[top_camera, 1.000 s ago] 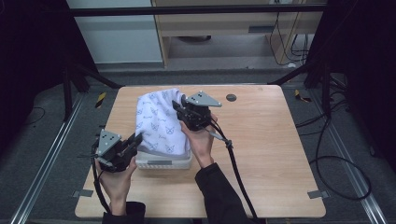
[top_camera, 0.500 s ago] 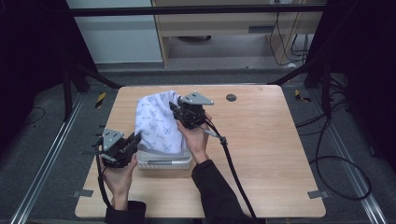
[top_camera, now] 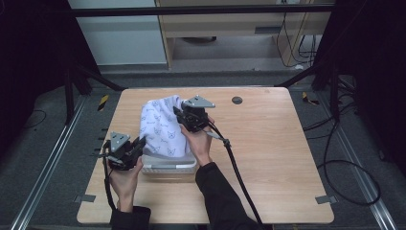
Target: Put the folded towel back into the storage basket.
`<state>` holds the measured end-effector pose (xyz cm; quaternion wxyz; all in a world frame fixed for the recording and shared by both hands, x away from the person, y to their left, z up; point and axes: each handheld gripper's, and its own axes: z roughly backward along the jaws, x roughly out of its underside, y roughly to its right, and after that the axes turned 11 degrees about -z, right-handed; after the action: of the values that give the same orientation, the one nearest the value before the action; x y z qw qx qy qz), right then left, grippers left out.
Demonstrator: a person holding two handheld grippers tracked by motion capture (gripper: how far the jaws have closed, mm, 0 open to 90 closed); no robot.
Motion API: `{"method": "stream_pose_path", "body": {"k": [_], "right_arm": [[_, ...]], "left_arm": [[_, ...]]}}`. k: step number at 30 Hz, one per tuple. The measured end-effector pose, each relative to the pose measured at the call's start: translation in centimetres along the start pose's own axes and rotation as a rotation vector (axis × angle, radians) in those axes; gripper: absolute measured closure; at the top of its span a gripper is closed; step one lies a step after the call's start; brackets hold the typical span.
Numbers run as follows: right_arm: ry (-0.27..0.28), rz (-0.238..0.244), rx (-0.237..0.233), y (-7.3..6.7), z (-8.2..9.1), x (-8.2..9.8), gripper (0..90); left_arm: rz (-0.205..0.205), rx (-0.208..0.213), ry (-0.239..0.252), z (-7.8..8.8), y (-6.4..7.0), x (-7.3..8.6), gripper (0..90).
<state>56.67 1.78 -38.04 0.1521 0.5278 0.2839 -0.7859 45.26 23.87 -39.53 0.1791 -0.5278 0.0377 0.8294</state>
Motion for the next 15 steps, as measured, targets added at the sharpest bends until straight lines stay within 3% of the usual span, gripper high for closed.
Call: {"method": "stream_pose_path", "body": {"k": [15], "right_arm": [[-0.064,-0.039,0.015,1.4,-1.4,2.0,75.8]], "left_arm": [[-0.002,0.006,-0.056,-1.6,0.1,1.4,82.2]]}}
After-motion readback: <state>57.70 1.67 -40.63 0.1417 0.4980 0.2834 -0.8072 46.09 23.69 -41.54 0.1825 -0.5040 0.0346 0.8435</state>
